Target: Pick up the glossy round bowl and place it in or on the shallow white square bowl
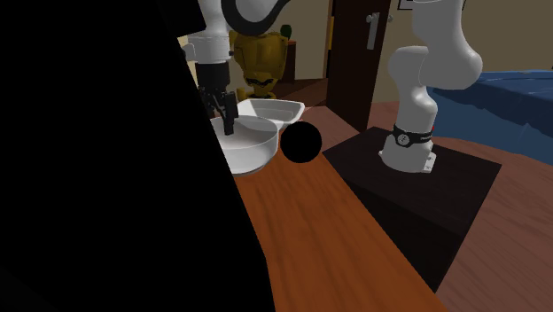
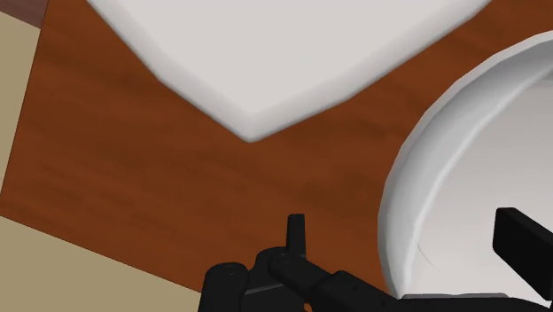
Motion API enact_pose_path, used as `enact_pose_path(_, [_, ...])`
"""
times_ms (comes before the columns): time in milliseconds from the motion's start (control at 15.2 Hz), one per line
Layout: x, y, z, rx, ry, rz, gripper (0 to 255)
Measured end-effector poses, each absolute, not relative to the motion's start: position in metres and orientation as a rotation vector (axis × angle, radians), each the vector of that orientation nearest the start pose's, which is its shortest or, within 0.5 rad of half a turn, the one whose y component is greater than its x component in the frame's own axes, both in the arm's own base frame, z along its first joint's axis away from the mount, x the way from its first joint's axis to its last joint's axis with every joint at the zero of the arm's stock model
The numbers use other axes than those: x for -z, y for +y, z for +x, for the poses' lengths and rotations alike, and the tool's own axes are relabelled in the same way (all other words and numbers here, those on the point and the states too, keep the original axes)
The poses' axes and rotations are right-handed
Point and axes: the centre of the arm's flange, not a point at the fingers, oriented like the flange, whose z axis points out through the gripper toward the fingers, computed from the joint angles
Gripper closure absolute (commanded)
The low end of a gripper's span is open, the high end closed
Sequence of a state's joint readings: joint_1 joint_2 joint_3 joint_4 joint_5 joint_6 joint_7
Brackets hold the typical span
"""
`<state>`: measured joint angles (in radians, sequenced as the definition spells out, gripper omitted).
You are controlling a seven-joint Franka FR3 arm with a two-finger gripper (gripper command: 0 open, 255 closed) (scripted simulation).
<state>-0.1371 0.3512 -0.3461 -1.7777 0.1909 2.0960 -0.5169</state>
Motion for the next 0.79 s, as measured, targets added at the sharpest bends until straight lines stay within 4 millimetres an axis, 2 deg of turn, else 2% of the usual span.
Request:
enact_pose_path(396, [-0.3682,-0.2741,0.5785,0.025,0.068,-3.095,0])
enact_pose_path(462, [-0.3682,-0.2741,0.5785,0.025,0.068,-3.095,255])
enact_pose_path(792, [-0.3688,-0.2742,0.5786,0.026,0.069,-3.095,255])
